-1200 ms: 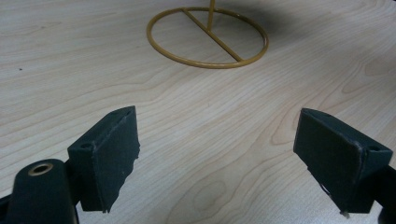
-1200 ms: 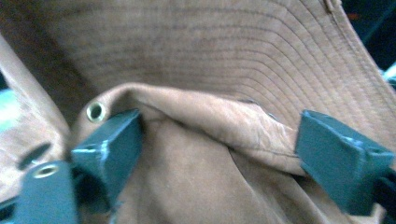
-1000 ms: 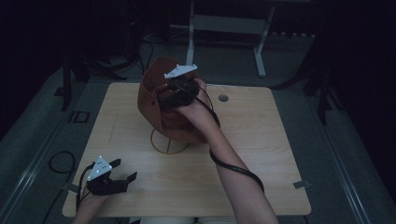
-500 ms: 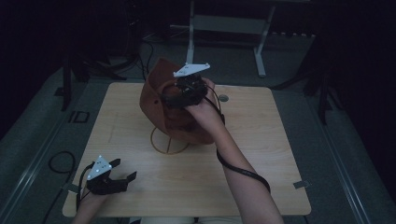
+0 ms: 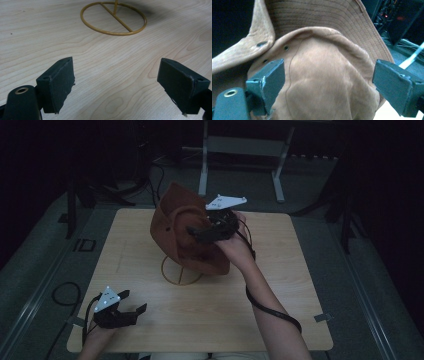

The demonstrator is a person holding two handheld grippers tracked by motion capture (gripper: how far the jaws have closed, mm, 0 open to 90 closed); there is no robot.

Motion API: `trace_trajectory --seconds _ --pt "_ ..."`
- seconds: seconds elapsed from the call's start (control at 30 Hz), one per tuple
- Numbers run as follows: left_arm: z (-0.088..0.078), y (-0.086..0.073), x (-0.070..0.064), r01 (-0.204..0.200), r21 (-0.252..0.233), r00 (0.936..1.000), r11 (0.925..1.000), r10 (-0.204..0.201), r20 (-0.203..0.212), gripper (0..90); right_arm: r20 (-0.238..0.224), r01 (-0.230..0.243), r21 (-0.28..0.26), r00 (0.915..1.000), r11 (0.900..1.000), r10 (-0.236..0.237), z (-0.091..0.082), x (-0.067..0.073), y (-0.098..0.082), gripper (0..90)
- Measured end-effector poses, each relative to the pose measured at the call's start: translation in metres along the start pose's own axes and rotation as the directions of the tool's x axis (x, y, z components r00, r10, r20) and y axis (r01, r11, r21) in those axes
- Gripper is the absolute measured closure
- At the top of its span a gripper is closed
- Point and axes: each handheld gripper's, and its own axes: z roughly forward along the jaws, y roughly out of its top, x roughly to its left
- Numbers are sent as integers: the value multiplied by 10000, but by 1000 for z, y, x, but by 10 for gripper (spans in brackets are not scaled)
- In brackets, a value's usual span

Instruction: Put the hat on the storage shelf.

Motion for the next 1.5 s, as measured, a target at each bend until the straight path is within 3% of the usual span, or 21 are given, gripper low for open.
trace_trajectory --seconds 0.3,1.0,1.4,1.5 --pt "-2 -1 -2 -118 -223 9998 9997 115 -140 149 -393 -168 319 9991 9993 181 -13 -12 -28 138" --pt "0 -2 -4 -61 -286 10000 9996 61 4 147 302 -837 846 9962 9929 815 -49 -47 -109 137" --pt "2 -3 -4 -53 -241 9998 9997 57 166 147 686 -1636 1085 9852 9805 1568 -62 -60 -166 136" --pt "2 -3 -4 -51 -232 9998 9997 56 198 147 720 -1648 1108 9849 9801 1575 -63 -62 -174 136"
